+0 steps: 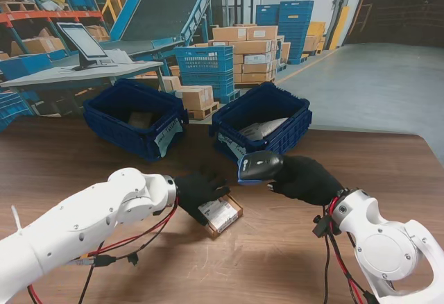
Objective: Scan and sort packages by packaging type
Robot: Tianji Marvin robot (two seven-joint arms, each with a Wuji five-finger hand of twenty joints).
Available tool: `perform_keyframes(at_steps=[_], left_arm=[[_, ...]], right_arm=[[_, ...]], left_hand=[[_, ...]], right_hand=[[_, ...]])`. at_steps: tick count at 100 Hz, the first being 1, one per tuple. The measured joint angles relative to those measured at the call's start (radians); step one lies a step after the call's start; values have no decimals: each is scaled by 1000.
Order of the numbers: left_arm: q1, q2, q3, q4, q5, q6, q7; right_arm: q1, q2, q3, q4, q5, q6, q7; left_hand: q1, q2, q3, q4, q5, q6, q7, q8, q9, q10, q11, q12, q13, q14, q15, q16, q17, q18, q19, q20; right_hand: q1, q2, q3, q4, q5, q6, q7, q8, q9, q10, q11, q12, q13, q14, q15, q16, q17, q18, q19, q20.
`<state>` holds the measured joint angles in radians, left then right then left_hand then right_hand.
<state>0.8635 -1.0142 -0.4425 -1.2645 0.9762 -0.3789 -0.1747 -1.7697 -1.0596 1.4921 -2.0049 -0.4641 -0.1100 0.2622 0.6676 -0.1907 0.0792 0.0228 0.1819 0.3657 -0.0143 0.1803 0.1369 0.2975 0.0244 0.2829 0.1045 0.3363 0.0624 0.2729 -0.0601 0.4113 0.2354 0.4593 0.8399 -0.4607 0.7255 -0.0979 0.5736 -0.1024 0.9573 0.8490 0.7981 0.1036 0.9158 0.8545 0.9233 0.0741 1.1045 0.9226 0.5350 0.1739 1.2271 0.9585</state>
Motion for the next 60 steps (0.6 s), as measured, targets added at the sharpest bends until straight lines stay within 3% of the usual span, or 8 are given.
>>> perform_keyframes(at_steps=[24,40,60], left_arm=[[-35,-10,44,16,-8,22,11],[-68,-9,75,6,-47,11,-70],[-110,-9,120,4,-91,-20,-96]], right_arm=[[4,0,0,10,9,-1,4],[6,0,0,12,10,-1,1],[6,0,4,15,23,-1,-3]], left_hand=[[0,-14,13,0,0,-2,0,0,0,0,-1,-15,-12,-1,-1,-2,0,0,0,0],[0,-18,16,0,0,-7,0,0,-15,0,-13,-41,-22,-1,-2,-10,-12,-1,0,-1],[2,-19,30,0,0,-11,0,0,-15,0,-13,-52,-22,-2,-2,-12,-12,-3,-9,-1]], right_hand=[[0,0,0,0,0,0,0,0,0,0,0,0,0,0,0,0,-1,1,0,0],[0,0,0,0,0,0,0,0,0,0,0,0,0,0,0,0,-1,1,0,0],[0,0,0,0,0,0,0,0,0,0,0,0,0,0,0,0,-1,1,0,0]])
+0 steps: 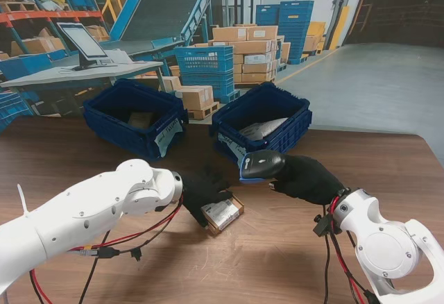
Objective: Scan and sort packages by packaging type
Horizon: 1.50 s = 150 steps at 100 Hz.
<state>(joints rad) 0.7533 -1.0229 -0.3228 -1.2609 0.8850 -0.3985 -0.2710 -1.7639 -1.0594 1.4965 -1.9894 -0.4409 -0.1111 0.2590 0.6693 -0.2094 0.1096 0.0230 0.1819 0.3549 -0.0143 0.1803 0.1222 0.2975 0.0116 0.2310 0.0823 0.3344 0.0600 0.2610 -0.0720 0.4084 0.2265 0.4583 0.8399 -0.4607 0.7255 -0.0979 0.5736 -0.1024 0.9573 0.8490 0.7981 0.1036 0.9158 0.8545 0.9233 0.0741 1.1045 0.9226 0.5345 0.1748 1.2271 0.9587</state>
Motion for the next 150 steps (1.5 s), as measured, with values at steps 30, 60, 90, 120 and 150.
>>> perform_keyframes(at_steps=[30,60,90,120,150], left_arm=[[7,-2,-28,-2,-12,-15,-8],[-18,0,8,-10,-19,-18,-25],[-31,0,33,-14,-65,-6,-58],[-43,4,75,-11,-64,-16,-43],[14,1,-17,-5,-55,-36,-28]], right_arm=[[-2,0,6,5,2,-5,4],[-2,0,7,6,2,-7,4],[3,0,5,10,3,-8,6],[0,0,9,8,4,-7,3],[-4,0,15,3,4,-6,4]], left_hand=[[2,-20,2,0,0,-1,0,0,0,0,0,0,-14,-8,-1,-1,0,-6,0,0],[2,-20,2,0,0,-2,0,0,0,0,0,0,-14,-8,-1,-1,0,-7,0,0],[2,-28,2,0,0,-2,0,0,0,0,0,-1,-14,-8,-1,-10,0,-7,0,0],[21,-106,183,0,-19,47,-37,54,0,9,-12,49,-11,-9,-1,-10,0,-8,-1,-1],[22,-130,247,31,32,0,18,90,36,-23,26,79,12,-10,3,14,1,-8,-1,-1]], right_hand=[[0,0,0,0,0,0,0,0,0,0,0,0,0,0,0,0,0,0,0,0],[0,0,0,0,0,0,0,0,0,0,0,0,0,0,0,0,0,0,0,0],[0,0,0,0,0,0,0,0,0,0,0,0,0,0,0,0,0,0,0,0],[0,0,0,0,0,0,0,0,0,0,0,0,0,0,0,0,0,0,0,0],[0,0,0,0,0,0,0,0,0,0,0,0,0,0,0,0,0,0,0,0]])
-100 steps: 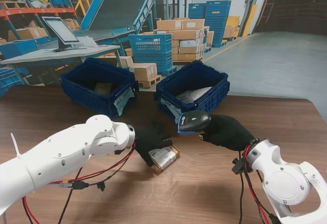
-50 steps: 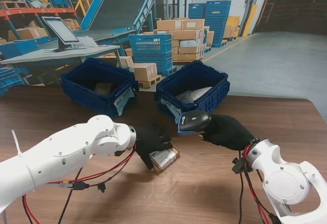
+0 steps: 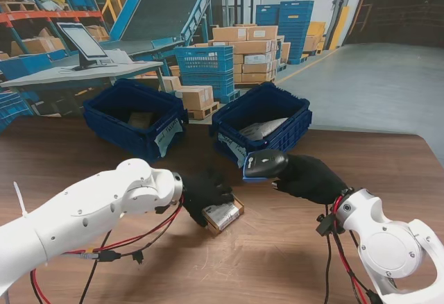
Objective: Scan and sort packages by packaging type
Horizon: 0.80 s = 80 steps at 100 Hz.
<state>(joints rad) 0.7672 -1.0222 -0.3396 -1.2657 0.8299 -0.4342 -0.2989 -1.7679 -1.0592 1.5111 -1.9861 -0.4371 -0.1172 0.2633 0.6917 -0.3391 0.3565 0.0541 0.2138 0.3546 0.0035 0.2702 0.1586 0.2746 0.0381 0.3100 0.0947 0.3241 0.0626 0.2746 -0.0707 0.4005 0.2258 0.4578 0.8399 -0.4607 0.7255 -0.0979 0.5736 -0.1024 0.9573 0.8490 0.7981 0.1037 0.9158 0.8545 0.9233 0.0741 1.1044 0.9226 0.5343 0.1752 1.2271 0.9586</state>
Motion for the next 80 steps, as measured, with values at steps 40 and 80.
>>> perform_keyframes(at_steps=[40,80], left_arm=[[0,0,3,0,0,1,-1],[62,-1,-100,-20,-234,81,-138]], right_arm=[[-1,0,-5,-8,-10,1,-10],[-4,-1,0,-22,-17,3,-14]], left_hand=[[-24,33,-43,-29,0,-3,0,0,0,0,0,4,0,-1,0,0,0,0,0,0],[-42,121,-185,-39,26,-7,8,0,0,0,0,4,0,-1,0,0,-1,0,0,0]], right_hand=[[0,0,0,0,0,0,0,0,0,0,0,0,0,0,0,0,0,0,0,0],[0,0,0,0,0,0,0,0,0,0,0,0,0,0,0,0,0,0,0,0]])
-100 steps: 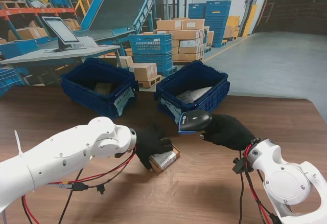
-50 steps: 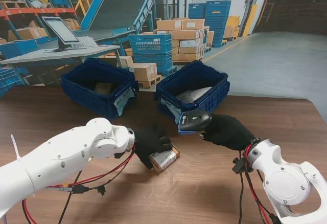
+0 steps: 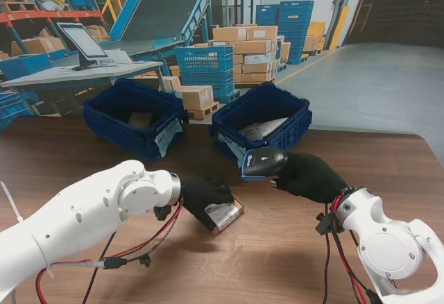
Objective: Scan and sort packages by packaging type
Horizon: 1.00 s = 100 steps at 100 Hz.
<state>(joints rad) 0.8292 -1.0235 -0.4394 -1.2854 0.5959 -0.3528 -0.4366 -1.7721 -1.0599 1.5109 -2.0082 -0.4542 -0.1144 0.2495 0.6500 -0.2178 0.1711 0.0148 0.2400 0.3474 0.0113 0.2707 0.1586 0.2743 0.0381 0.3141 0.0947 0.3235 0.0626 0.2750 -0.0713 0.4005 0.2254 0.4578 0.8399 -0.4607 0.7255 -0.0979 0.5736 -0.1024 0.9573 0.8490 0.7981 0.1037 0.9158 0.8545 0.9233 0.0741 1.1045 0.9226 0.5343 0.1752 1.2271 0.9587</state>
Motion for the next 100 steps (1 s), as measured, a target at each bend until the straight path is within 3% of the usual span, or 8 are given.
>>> perform_keyframes(at_steps=[14,24,28,45,70,82,100], left_arm=[[34,2,-48,-16,36,11,3],[42,4,-48,-23,211,1,72],[44,5,-50,-24,235,-1,88],[72,4,-95,-36,120,26,68],[106,2,-133,-64,78,94,32],[126,1,-155,-83,26,152,3],[163,4,-189,-131,23,230,-35]], right_arm=[[0,0,1,0,0,0,-1],[0,0,2,0,0,-1,-1],[0,0,2,-1,0,-1,-1],[0,0,3,-1,0,0,0],[1,0,4,-4,-2,0,1],[0,0,5,-6,-3,0,2],[0,0,8,-8,-3,0,2]], left_hand=[[-1,9,-10,0,7,0,1,0,0,0,0,0,0,0,0,0,0,0,0,0],[-1,9,-10,0,5,0,0,0,0,0,0,0,0,0,0,0,0,0,-1,0],[-1,9,-10,0,5,0,0,0,0,0,0,0,0,0,0,0,0,0,-1,0],[-1,9,-10,0,5,0,0,0,0,0,0,0,0,0,0,0,0,0,-2,0],[-1,9,-21,0,5,0,0,0,0,2,0,0,0,0,0,0,0,0,-11,1],[0,21,-21,0,6,9,0,0,0,12,0,0,0,0,0,0,0,0,-11,1],[-2,53,-42,0,20,31,0,0,0,30,0,0,0,0,0,0,0,0,-11,2]], right_hand=[[0,0,0,0,0,0,0,0,0,0,0,0,0,0,0,0,0,0,0,0],[0,0,0,0,0,0,0,0,0,0,0,0,0,0,0,0,0,0,0,0],[0,0,0,0,0,0,0,0,0,0,0,0,0,0,0,0,0,0,0,0],[0,0,0,0,0,0,0,0,0,0,0,0,0,0,0,0,0,0,0,0],[0,0,0,0,0,0,0,0,0,0,0,0,0,0,0,0,0,0,0,0],[0,0,0,0,0,0,0,0,0,0,0,0,0,0,0,0,0,0,0,0],[0,0,0,0,0,0,0,0,0,0,0,0,0,0,0,0,0,0,0,0]])
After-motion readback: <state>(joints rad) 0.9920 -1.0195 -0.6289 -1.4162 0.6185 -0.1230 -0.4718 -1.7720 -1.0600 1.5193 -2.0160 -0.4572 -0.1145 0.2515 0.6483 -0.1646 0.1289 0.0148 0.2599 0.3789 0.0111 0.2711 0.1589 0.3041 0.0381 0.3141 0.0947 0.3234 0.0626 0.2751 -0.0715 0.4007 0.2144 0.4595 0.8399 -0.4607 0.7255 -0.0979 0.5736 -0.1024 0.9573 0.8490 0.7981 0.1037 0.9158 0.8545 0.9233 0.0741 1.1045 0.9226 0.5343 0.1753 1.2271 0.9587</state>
